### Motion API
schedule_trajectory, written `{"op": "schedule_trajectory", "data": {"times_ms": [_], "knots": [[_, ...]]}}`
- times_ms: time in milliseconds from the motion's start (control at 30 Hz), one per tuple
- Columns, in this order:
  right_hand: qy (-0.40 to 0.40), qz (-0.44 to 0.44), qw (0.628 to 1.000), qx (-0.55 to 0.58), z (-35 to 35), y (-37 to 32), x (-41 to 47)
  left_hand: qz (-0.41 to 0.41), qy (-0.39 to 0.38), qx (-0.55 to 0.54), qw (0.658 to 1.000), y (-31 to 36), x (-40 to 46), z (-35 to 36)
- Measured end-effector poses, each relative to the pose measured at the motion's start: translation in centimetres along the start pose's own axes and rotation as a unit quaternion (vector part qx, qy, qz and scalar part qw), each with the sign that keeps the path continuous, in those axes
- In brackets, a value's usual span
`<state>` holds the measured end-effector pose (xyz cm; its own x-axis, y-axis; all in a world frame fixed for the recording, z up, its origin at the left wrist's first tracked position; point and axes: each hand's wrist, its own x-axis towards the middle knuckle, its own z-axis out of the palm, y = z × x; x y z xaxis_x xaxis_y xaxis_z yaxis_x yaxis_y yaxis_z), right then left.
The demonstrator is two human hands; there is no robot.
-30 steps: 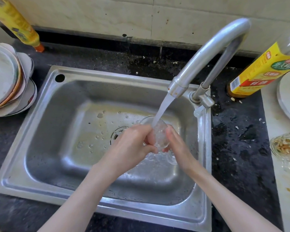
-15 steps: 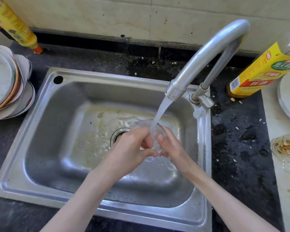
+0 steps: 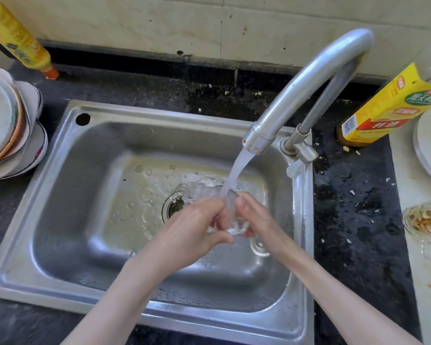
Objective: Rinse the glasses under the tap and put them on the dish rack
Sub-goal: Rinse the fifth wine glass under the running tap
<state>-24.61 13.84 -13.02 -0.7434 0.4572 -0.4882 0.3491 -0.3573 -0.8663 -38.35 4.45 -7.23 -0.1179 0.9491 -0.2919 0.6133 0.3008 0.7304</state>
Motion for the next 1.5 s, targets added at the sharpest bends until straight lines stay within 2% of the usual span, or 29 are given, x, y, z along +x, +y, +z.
{"op": "schedule_trajectory", "data": {"times_ms": [67, 133, 200, 300, 400, 467, 567, 633, 700, 767, 833, 900, 1000, 1100, 1167, 1267, 1333, 1400, 1500], "knots": [[-0.041, 0.047, 0.998, 0.025, 0.2, -0.3, 0.4, 0.040, -0.114, 0.013, 0.993, 0.4, -0.1, -0.4], [-0.072, 0.070, 0.995, 0.025, 0.1, -0.7, 0.7, 0.051, -0.187, 0.064, 0.979, 0.9, 0.2, -0.8], [-0.081, 0.074, 0.993, 0.029, -0.3, -0.7, 0.8, 0.033, -0.173, 0.101, 0.979, 1.2, 0.6, -1.1], [-0.087, 0.035, 0.994, 0.053, -0.8, -0.8, 0.8, -0.015, -0.044, 0.073, 0.996, 1.3, 1.0, -1.2], [-0.013, -0.030, 0.999, 0.005, -0.8, 0.1, 0.8, -0.019, 0.019, 0.045, 0.999, 0.8, 0.7, -0.6], [-0.001, -0.007, 1.000, 0.028, -0.5, 0.1, 0.9, 0.009, -0.028, 0.034, 0.999, 0.6, 0.4, -0.7], [-0.081, 0.083, 0.991, 0.070, -0.1, -0.6, 1.2, 0.046, -0.160, 0.133, 0.977, 0.7, 0.5, -1.1], [-0.132, 0.110, 0.983, 0.056, -0.2, -0.6, 1.3, 0.052, -0.189, 0.189, 0.962, 0.7, 0.7, -1.0], [-0.138, 0.103, 0.983, 0.070, -0.5, -0.4, 1.2, 0.028, -0.156, 0.150, 0.976, 0.5, 0.8, -0.8], [-0.113, 0.061, 0.988, 0.084, -0.5, -0.1, 0.9, -0.022, -0.086, 0.086, 0.992, 0.1, 0.9, -1.1], [-0.073, 0.013, 0.996, 0.039, -0.5, 0.2, 0.6, -0.050, -0.025, 0.066, 0.996, 0.0, 1.0, -1.1], [-0.057, 0.000, 0.998, 0.015, -0.4, -0.1, 0.6, -0.042, 0.000, 0.062, 0.997, 0.3, 0.9, -1.0], [-0.074, 0.043, 0.995, 0.047, -0.2, -1.0, 0.9, -0.006, -0.070, -0.005, 0.998, 0.5, 0.6, -1.2], [-0.137, 0.079, 0.987, 0.027, -0.5, -1.1, 1.2, 0.011, -0.168, 0.003, 0.986, 0.4, 0.5, -1.8], [-0.153, 0.066, 0.986, 0.029, -0.4, -0.7, 1.1, -0.017, -0.132, -0.014, 0.991, 0.4, 0.6, -1.9], [-0.074, 0.009, 0.997, 0.008, 0.3, -0.6, 0.6, -0.061, -0.017, -0.034, 0.997, 0.3, 0.8, -1.4], [-0.027, -0.006, 1.000, 0.003, 0.6, -0.3, 0.3, -0.059, 0.000, -0.045, 0.997, -0.1, 0.8, -1.2], [-0.017, 0.011, 0.999, 0.028, 0.9, -0.2, 0.5, -0.035, -0.050, -0.039, 0.997, 0.1, 0.6, -1.7], [-0.087, 0.065, 0.993, 0.047, 0.9, -0.7, 0.9, 0.010, -0.184, 0.063, 0.981, 0.1, 0.4, -1.8]]}}
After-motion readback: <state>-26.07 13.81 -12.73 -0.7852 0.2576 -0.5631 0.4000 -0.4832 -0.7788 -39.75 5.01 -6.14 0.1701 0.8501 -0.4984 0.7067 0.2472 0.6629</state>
